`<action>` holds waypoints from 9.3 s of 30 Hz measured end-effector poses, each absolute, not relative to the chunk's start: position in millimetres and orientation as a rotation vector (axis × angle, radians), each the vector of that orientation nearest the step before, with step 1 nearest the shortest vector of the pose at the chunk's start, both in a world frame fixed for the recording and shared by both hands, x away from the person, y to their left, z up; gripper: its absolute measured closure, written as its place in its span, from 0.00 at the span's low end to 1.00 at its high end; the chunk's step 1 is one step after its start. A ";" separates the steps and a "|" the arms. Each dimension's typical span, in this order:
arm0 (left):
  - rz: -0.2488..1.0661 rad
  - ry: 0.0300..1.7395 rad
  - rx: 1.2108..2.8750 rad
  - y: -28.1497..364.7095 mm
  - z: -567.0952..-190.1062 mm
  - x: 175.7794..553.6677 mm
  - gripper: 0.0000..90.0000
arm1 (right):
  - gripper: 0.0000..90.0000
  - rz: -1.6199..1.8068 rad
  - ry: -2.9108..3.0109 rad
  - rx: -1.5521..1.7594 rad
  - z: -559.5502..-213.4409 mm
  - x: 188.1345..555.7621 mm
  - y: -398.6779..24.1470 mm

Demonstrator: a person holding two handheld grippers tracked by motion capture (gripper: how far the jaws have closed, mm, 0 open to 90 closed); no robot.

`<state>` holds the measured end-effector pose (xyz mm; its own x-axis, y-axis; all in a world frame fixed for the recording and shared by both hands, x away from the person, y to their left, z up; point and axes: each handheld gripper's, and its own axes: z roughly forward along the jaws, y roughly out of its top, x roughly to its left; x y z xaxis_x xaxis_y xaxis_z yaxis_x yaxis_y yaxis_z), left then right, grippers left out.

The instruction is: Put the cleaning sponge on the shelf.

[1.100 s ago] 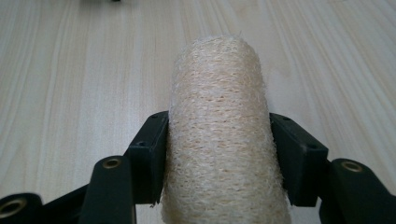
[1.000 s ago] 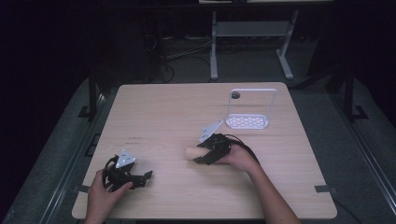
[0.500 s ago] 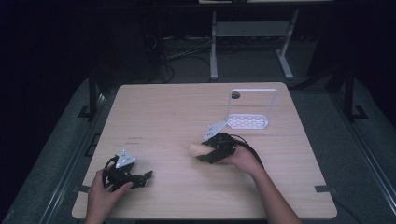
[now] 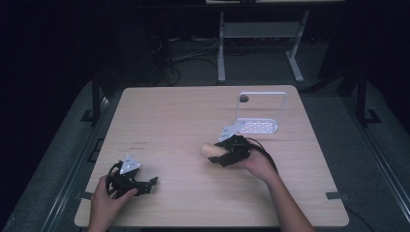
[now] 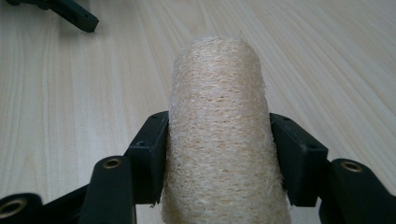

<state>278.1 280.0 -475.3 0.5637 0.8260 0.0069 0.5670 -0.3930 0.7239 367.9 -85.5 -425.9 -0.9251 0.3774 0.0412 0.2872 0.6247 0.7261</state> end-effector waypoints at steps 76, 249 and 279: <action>0.483 1.113 2.111 280.0 -475.0 278.1 0.14 | 0.46 1.013 2.333 1.095 -428.7 406.5 -182.6; 0.485 1.110 2.111 280.1 -475.2 278.1 0.14 | 0.75 0.984 2.197 1.351 -442.0 395.5 -202.1; 0.485 1.110 2.110 280.0 -475.3 278.1 0.14 | 0.12 1.093 2.292 1.226 -446.8 324.1 -186.1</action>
